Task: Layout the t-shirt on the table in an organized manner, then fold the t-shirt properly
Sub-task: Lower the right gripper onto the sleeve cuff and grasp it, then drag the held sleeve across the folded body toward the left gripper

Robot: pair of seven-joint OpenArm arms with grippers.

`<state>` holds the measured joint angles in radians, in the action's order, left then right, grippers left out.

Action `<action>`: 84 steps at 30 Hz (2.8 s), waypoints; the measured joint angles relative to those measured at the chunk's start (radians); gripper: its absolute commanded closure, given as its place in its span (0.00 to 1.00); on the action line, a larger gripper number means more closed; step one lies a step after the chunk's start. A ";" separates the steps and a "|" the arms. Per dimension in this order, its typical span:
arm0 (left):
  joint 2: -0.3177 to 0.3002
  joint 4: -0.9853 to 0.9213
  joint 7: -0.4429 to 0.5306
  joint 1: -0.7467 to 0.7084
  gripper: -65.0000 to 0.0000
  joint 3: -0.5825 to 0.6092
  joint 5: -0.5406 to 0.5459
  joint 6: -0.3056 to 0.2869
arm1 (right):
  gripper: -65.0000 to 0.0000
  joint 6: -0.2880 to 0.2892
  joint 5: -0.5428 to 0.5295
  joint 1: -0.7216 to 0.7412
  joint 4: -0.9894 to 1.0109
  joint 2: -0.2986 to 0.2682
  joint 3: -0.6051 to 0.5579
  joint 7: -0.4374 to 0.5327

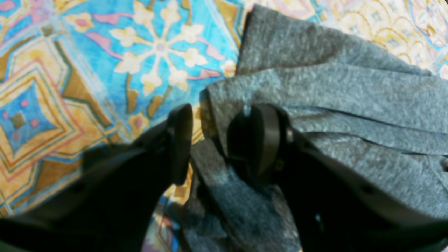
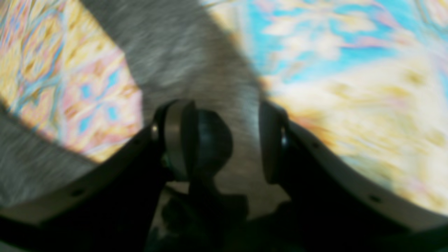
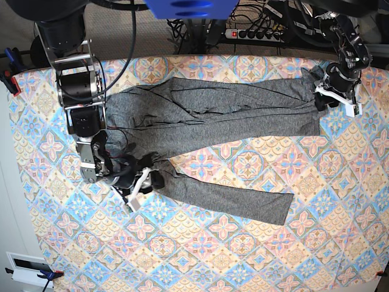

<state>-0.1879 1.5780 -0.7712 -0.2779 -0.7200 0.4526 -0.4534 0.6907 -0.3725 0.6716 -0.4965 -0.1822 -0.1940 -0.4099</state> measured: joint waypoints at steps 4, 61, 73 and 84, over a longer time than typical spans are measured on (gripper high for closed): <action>0.000 0.000 0.000 -0.001 0.60 0.000 0.000 0.000 | 0.57 -0.006 0.000 0.002 0.000 -0.006 0.072 0.006; -0.003 -0.001 0.001 -0.002 0.60 -0.001 0.000 0.000 | 1.00 -0.022 0.167 -0.093 -0.278 -0.053 -0.201 -0.053; -0.002 -0.002 0.000 0.003 0.60 0.002 -0.004 0.000 | 1.00 -0.025 0.195 -0.458 -0.933 -0.088 0.102 -0.377; -0.006 -0.003 0.000 0.003 0.60 0.003 -0.005 0.000 | 1.00 -0.021 0.190 -0.659 -1.359 -0.086 0.103 -0.507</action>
<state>-0.1940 1.5749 -0.7712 -0.2745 -0.7174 0.4477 -0.4530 0.6693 -0.1825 0.0124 -1.8553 -0.2684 -0.0906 -0.9169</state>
